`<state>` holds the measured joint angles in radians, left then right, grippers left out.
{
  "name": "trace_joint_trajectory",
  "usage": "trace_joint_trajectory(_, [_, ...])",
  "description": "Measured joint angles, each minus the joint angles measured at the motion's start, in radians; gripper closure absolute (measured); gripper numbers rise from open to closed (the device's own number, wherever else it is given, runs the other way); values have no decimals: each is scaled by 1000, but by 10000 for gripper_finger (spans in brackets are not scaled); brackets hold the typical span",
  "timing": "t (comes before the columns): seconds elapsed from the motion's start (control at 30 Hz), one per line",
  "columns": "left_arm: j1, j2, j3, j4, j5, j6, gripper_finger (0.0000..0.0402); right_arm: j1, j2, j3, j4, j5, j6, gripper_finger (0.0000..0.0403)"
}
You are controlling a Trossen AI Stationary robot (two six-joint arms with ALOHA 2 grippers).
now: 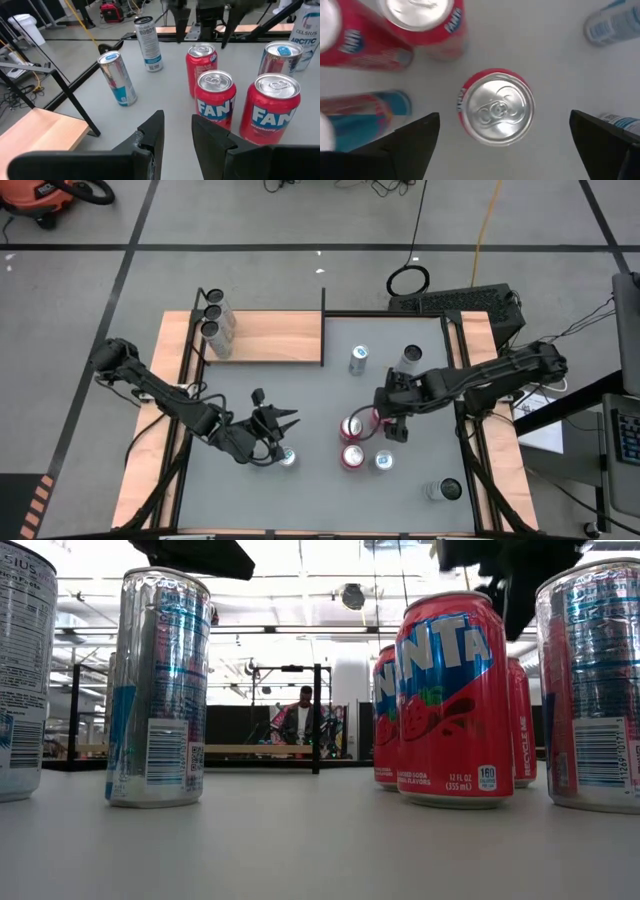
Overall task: Place canned beverage on shelf
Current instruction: Put the top red soda can on the shelf
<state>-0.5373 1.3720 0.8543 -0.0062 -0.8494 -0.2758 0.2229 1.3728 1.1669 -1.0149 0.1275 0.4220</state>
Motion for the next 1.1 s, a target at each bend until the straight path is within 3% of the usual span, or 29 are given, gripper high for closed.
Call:
trace_joint_trajectory(0.5, [0, 0, 0, -1, 0, 1, 302, -53, 0, -140, 154, -80, -12, 24])
trace_joint_trajectory(0.77, [1, 0, 0, -2, 0, 1, 302, -54, 5, -145, 200, -78, -14, 25])
trace_joint_trajectory(1.1, [1, 0, 0, -2, 0, -6, 302, -54, 103, -145, 214, -80, -23, 26])
